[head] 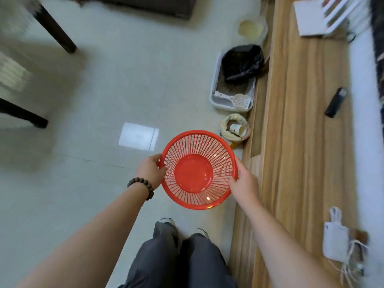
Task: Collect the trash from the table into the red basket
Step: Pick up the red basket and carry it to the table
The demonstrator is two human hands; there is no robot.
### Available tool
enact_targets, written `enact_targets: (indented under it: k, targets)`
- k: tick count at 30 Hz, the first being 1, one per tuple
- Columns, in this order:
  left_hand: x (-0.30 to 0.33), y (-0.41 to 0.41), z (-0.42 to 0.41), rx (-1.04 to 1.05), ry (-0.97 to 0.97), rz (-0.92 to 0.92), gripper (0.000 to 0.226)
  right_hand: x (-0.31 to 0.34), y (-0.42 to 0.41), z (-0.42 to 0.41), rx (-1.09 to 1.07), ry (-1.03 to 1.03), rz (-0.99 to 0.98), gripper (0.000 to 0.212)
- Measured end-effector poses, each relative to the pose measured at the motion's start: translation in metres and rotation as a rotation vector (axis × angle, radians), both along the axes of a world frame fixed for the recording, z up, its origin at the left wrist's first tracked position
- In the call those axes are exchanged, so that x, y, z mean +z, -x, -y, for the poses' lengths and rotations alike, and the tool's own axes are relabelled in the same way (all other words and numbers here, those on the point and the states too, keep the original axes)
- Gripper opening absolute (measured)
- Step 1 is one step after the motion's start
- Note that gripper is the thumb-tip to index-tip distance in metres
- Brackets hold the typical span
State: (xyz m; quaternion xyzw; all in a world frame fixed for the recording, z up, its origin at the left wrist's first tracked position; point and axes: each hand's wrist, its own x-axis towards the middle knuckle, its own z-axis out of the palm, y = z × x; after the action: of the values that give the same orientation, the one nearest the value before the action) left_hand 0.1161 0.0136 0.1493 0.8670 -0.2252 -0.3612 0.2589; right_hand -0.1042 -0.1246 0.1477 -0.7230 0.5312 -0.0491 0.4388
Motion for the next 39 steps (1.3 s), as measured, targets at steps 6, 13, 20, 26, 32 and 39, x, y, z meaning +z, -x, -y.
enact_targets:
  k: [6,13,20,26,32,39]
  targets:
    - [0.132,-0.008,-0.038,0.073,0.065,0.002,0.029,0.133,-0.018,-0.007,0.104,0.01,0.051,0.059]
    - [0.233,-0.014,-0.074,0.207,0.141,0.169,0.021,0.232,-0.048,-0.021,0.239,0.089,0.11,0.062]
    - [0.281,-0.016,-0.124,0.443,0.185,0.262,0.022,0.28,-0.101,-0.048,0.397,0.208,0.126,0.059]
    - [0.29,-0.041,-0.162,0.608,0.207,0.283,0.031,0.285,-0.169,-0.067,0.55,0.254,0.142,0.05]
    - [0.286,-0.104,-0.19,0.754,0.189,0.334,0.031,0.276,-0.268,-0.092,0.666,0.226,0.136,0.047]
    - [0.282,-0.221,-0.222,0.898,0.176,0.321,0.026,0.276,-0.424,-0.123,0.739,0.265,0.116,0.053]
